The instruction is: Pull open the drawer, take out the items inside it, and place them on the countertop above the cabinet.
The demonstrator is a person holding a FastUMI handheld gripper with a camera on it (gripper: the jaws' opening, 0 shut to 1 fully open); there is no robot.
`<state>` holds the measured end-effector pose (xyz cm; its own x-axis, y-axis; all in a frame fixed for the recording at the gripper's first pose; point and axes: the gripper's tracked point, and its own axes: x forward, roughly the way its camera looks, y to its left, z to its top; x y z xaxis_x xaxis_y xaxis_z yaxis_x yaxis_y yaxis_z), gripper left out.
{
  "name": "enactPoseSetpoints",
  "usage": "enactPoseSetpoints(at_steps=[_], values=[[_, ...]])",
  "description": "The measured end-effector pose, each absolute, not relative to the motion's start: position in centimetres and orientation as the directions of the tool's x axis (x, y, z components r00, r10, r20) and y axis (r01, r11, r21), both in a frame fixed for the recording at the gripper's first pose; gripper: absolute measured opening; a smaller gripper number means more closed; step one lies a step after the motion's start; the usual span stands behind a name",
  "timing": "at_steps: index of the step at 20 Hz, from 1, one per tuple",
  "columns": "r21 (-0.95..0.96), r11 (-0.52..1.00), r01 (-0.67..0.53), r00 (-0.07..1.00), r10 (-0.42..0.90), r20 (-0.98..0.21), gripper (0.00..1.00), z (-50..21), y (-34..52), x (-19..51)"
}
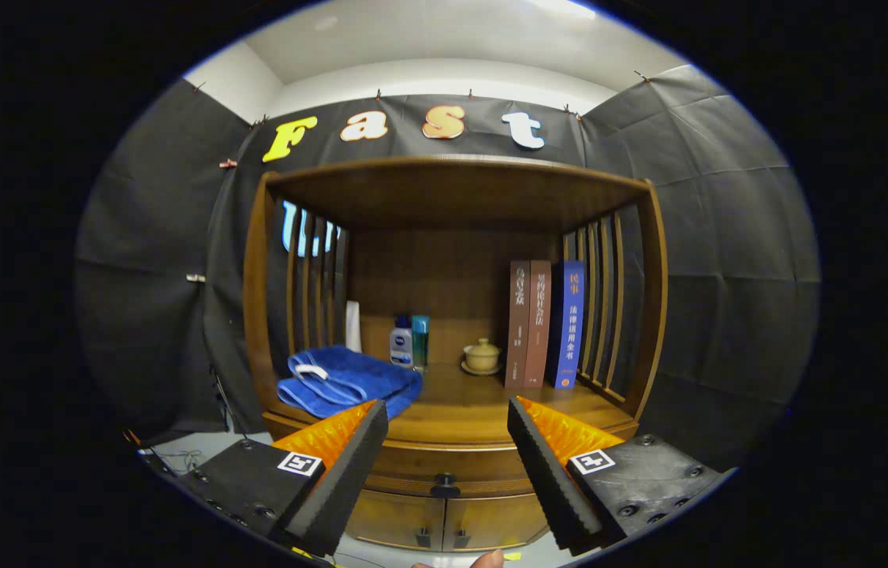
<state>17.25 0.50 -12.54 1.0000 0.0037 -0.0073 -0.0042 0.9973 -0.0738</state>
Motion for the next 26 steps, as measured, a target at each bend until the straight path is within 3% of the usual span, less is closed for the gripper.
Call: enactPoseSetpoints(at_steps=[12,16,20,21,23,26], values=[[-0.076,0.997,0.010,0.988,-0.021,-0.152,0.97,-28.1,0.1,23.5],[-0.058,0.998,0.026,0.978,-0.038,-0.207,0.82,-30.9,-0.4,24.8],[-0.041,0.999,0.025,0.980,-0.032,-0.195,0.49,-31.1,-0.2,26.0],[-0.046,0.998,0.029,0.980,-0.038,-0.193,0.48,-30.7,-0.2,25.0],[-0.048,0.999,0.026,0.980,-0.034,-0.196,0.34,-30.8,-0.1,25.2],[-0.026,0.999,0.027,0.976,-0.032,-0.214,0.34,-30.9,-0.2,25.0]])
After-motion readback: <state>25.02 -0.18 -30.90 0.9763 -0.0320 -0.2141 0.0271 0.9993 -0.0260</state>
